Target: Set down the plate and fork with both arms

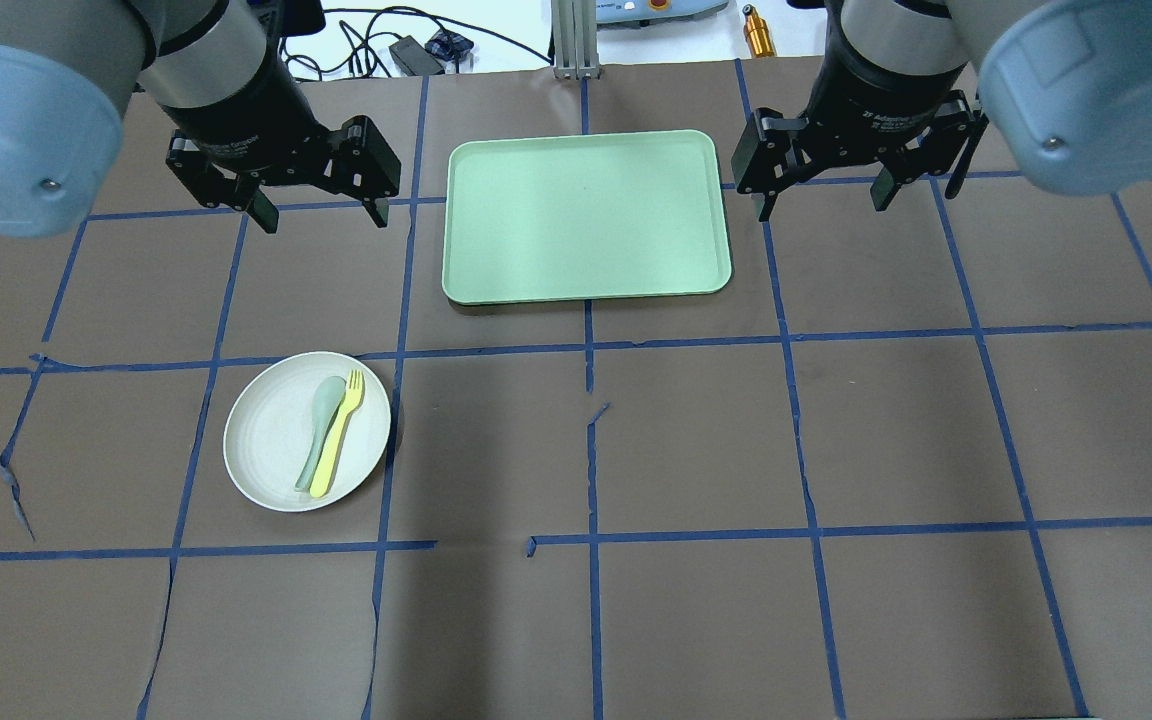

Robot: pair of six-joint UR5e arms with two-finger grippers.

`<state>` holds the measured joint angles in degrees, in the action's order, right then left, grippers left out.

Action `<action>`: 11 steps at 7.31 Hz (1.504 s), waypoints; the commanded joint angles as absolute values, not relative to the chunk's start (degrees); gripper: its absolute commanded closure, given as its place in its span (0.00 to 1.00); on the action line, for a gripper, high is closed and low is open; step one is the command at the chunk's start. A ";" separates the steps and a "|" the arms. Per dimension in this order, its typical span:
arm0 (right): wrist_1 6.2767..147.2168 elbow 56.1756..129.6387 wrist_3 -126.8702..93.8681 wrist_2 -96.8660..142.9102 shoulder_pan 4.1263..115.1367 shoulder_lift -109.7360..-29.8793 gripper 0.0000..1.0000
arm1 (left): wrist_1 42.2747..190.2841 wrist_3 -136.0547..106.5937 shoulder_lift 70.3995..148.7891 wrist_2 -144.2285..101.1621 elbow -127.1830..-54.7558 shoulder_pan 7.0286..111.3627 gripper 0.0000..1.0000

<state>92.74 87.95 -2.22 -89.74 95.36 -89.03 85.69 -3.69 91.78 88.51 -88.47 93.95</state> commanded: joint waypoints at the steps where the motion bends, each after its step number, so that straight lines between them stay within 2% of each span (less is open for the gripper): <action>1: 92.73 87.98 -2.20 -89.74 95.36 -89.03 0.00 | 85.69 -3.26 91.84 88.51 -89.29 93.96 0.00; 3: 92.81 88.33 -2.20 -90.00 95.36 -88.95 0.00 | 79.77 -0.20 92.19 91.47 -98.29 88.46 0.00; 6: 92.73 88.51 -2.11 -90.00 95.36 -88.95 0.00 | 51.61 14.12 94.73 91.23 -120.25 74.14 0.01; 7: 92.72 88.51 -2.20 -90.00 95.36 -88.95 0.00 | 45.76 17.54 96.75 89.49 -124.32 69.39 0.02; 8: 92.72 88.51 -2.20 -90.00 95.36 -88.95 0.00 | 45.09 20.62 98.51 88.17 -125.41 66.91 0.09; 9: 92.72 88.51 -2.28 -90.00 95.36 -88.95 0.00 | 45.09 21.00 100.00 88.50 -125.42 66.54 0.23; 10: 92.72 88.51 -2.20 -89.91 95.36 -88.95 0.00 | 45.09 21.27 101.32 88.77 -125.59 66.36 0.44; 11: 92.81 88.51 -2.28 -89.91 95.36 -88.95 0.00 | 45.00 21.18 102.29 88.94 -125.60 66.27 0.56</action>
<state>92.74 88.51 -2.23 -89.94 95.36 -88.94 45.23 20.92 100.81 88.75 -125.39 66.64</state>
